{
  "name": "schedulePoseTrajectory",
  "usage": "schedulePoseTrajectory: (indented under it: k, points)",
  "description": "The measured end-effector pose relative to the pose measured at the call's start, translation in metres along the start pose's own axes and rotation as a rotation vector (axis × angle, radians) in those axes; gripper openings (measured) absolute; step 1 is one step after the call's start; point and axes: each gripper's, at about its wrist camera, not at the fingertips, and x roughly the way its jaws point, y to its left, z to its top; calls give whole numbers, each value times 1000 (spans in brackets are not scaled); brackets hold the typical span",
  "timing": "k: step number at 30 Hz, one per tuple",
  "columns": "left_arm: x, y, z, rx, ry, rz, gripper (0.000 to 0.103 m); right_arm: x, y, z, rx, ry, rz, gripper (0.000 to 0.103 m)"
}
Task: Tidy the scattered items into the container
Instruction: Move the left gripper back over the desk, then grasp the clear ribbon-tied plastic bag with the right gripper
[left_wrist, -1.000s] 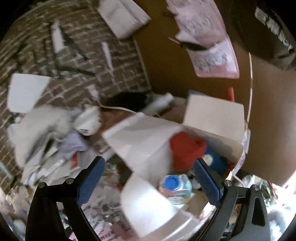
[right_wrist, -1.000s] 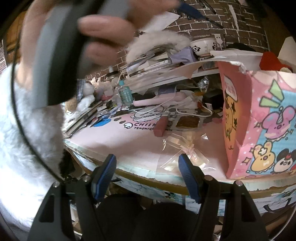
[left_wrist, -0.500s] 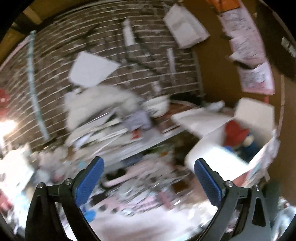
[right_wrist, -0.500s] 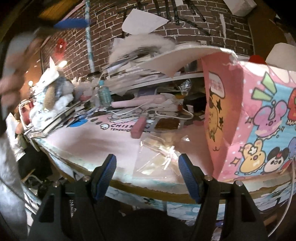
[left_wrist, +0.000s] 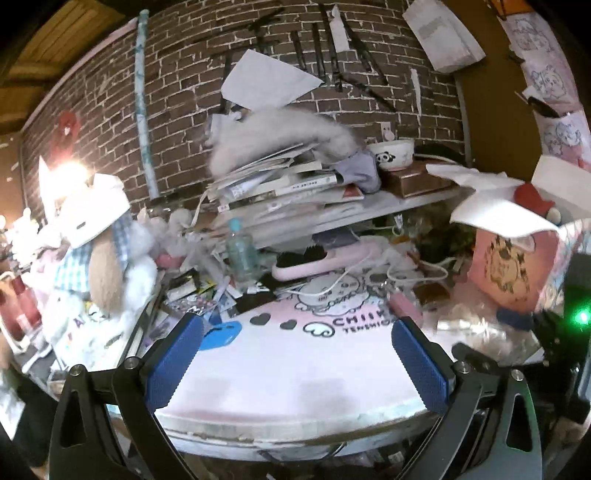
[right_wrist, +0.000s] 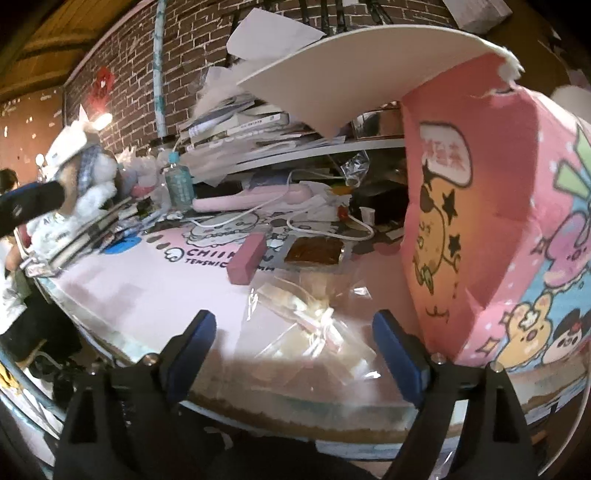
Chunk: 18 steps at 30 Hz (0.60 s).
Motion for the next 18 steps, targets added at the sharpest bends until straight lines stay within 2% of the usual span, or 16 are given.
schedulePoseTrajectory:
  k: [7, 12, 13, 18]
  points:
    - [-7, -7, -10, 25, -13, -18, 102, 15, 15, -2, -82, 3, -67, 86]
    - [-8, -5, -9, 19, -18, -23, 102, 16, 12, -5, -64, 14, -45, 86]
    - [-8, -5, -10, 19, -18, -21, 102, 16, 12, -5, -62, 14, -39, 84]
    - [-8, -1, -9, 4, -17, -23, 102, 14, 18, -7, -78, 8, 2, 58]
